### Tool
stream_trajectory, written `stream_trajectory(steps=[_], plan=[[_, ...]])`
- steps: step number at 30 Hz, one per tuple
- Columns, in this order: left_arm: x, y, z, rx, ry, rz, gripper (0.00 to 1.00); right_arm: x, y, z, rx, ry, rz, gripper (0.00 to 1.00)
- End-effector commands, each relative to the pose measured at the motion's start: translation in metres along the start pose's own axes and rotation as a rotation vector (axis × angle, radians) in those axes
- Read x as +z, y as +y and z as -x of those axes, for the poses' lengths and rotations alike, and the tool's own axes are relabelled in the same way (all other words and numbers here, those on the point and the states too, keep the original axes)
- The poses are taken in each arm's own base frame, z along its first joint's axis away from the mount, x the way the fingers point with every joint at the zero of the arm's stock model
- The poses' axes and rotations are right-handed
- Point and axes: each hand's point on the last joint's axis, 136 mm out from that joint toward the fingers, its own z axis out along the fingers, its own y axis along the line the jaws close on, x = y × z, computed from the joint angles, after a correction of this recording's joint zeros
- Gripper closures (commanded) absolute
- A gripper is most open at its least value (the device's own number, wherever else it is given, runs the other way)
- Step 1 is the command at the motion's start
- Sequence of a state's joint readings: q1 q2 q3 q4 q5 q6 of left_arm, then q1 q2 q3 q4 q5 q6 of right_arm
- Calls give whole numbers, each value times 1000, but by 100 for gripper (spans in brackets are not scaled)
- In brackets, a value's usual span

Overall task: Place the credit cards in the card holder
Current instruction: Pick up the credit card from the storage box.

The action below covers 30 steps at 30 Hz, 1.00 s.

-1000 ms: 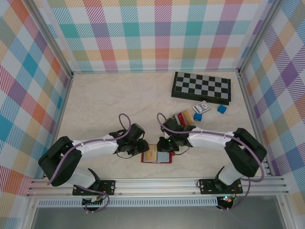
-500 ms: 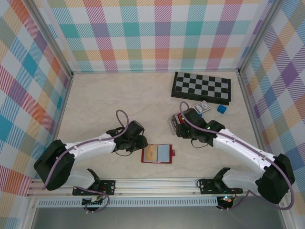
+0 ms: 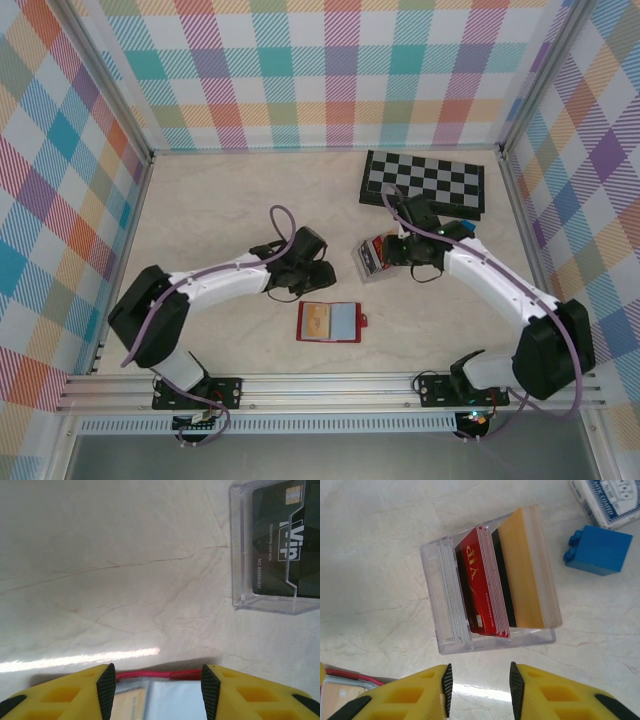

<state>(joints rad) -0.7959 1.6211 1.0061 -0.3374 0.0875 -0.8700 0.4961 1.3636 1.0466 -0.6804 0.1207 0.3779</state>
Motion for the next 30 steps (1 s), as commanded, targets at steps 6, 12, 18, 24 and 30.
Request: stream_trajectory(steps=[6,12,18,24,30], plan=[[28,-59,37,-53,24,-134,47,36,-1,20,-122,109,-88,66],[49,-75,56,-122,42,-207,46,52,-3,29,-168,127,-132,67],[67,-82,57,-149,82,-247,45,62,-5,31,-188,146,-153,67],[84,-77,52,-180,113,-247,45,69,-4,26,-211,166,-150,66],[90,-66,46,-190,122,-215,49,78,-10,22,-282,182,-221,67]])
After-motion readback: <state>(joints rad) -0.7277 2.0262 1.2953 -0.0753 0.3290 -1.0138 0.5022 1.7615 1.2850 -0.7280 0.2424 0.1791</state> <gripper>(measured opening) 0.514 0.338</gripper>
